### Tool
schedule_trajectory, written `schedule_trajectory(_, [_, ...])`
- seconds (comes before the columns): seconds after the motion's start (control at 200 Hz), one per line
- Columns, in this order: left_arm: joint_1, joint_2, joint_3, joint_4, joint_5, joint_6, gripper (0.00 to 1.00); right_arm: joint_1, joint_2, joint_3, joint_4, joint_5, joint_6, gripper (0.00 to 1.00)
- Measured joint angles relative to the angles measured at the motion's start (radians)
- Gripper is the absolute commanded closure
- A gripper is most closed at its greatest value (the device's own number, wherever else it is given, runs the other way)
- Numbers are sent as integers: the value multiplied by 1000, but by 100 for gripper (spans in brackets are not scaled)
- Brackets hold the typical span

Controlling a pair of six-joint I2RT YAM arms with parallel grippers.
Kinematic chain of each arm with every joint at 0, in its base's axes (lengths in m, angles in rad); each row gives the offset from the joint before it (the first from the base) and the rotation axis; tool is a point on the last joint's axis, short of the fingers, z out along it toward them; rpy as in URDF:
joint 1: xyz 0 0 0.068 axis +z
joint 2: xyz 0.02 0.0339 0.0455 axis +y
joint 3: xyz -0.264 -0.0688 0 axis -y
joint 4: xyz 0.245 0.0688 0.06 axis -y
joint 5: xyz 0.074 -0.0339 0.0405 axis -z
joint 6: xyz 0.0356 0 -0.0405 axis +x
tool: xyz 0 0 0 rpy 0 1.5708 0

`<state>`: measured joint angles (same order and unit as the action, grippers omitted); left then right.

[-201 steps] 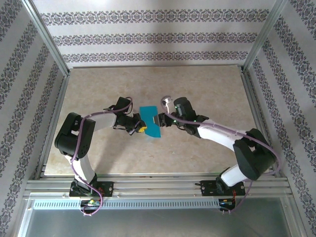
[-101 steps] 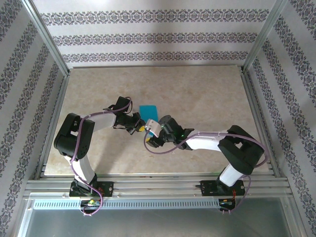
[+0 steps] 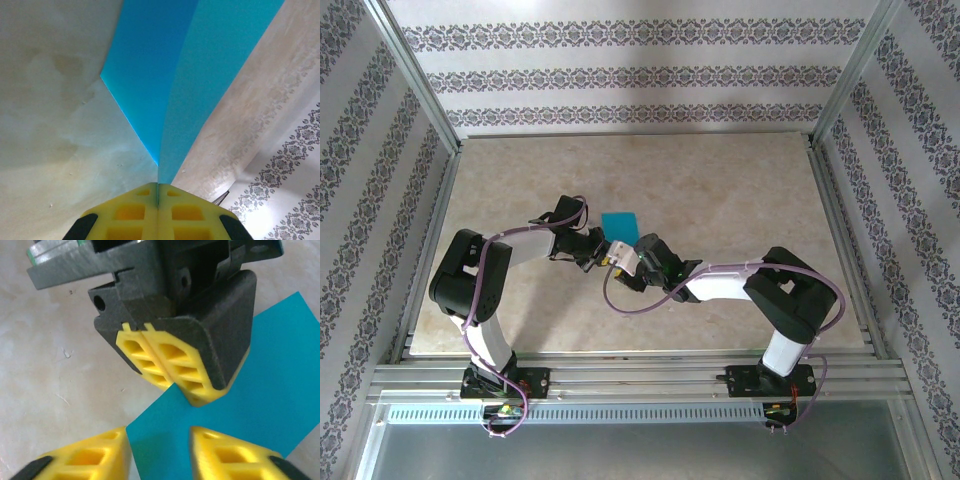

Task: Fold a paper plane with a square sheet of paper (pick it up from the middle)
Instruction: Third fold the triangle at the center of the table.

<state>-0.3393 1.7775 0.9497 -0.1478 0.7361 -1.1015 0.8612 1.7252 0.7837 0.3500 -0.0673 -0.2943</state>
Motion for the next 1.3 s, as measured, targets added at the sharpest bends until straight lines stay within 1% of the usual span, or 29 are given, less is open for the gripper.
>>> schedule_trajectory(0.15, [0,0,-3,2,0,0,98,0,0,3,7,-1,-1,87])
schedule_trajectory(0.22, [0,0,-3,3,0,0,95,0,0,4,7,-2,1,91])
schedule_trajectory(0.29, [0,0,-5,3,-1,-1,84,0,2,4,7,-4,6,94])
schedule_trajectory(0.4, [3,-13,-7,-15,-21,10,65,-1,2,4,6,-19,16,95])
schedule_trajectory(0.5, [29,-57,-7,-84,-63,56,58,-5,2,4,5,-51,44,94])
schedule_trajectory(0.61, [84,-120,-5,-145,-104,113,55,-18,-1,4,-6,-105,94,94])
schedule_trajectory(0.665, [106,-143,11,-168,-119,150,55,-26,-4,4,-11,-136,132,94])
schedule_trajectory(0.749, [110,-156,52,-176,-118,200,55,-35,-10,3,-18,-182,188,94])
schedule_trajectory(0.904, [86,-135,100,-148,-91,249,64,-43,-12,3,-19,-255,294,93])
schedule_trajectory(1.029, [55,-45,156,-135,-82,282,72,-43,-12,3,-20,-300,367,93])
schedule_trajectory(1.154, [26,58,215,-142,-84,320,76,-43,-10,3,-19,-334,420,93])
schedule_trajectory(1.299, [6,144,292,-210,-110,381,80,-43,6,6,-19,-367,461,92])
